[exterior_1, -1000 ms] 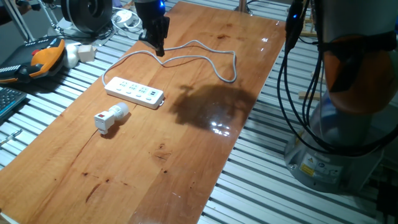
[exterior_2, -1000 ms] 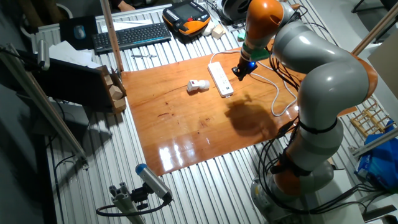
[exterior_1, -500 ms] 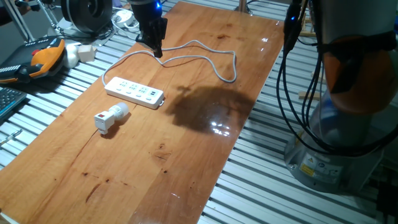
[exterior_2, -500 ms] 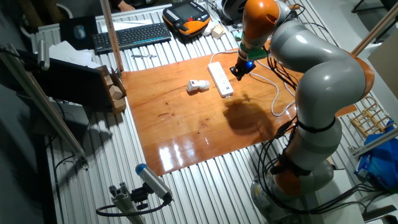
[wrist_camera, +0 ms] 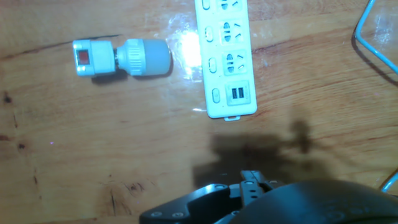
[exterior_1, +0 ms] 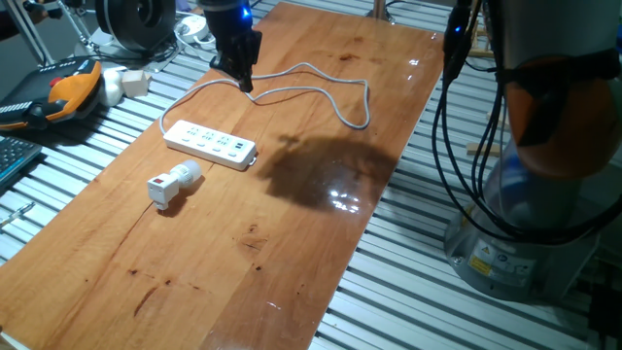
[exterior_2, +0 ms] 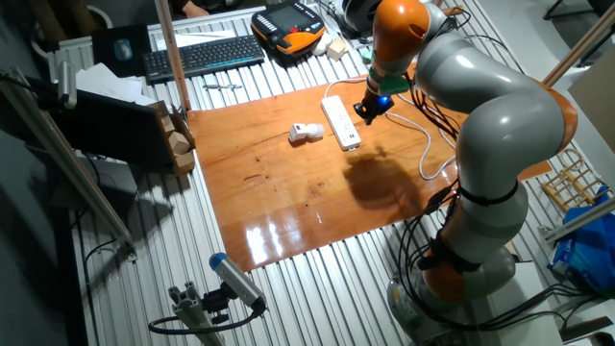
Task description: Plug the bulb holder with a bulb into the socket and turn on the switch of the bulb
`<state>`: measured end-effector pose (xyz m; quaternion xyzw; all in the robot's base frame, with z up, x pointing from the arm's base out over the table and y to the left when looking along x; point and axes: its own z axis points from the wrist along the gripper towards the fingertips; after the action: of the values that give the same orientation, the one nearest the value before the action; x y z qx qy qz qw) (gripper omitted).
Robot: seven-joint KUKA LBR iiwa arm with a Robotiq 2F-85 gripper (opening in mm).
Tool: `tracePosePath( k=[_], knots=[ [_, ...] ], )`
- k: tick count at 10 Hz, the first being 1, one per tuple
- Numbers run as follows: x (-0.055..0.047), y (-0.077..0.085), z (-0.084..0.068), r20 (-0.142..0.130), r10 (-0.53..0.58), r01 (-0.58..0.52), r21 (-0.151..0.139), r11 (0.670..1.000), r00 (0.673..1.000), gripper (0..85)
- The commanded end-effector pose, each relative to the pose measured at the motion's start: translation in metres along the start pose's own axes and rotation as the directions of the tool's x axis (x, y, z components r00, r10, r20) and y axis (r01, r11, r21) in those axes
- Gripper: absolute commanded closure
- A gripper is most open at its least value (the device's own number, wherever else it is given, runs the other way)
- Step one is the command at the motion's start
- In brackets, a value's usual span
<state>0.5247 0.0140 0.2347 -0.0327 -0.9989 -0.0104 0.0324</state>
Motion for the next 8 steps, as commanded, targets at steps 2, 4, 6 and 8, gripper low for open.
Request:
tracePosePath(
  k=[2,4,6,8],
  knots=[
    [-0.0008,0.0007,0.0015,0.009,0.018,-0.018,-0.001,1.0,1.0,85.0],
    [-0.0012,0.0011,0.0021,0.013,0.045,-0.046,0.005,0.999,0.999,85.0],
    [-0.0015,0.0034,0.003,0.003,0.108,-0.108,0.001,0.994,0.994,85.0],
    [-0.0009,0.0053,0.0037,0.0,0.166,-0.166,0.0,0.986,0.986,85.0]
  ],
)
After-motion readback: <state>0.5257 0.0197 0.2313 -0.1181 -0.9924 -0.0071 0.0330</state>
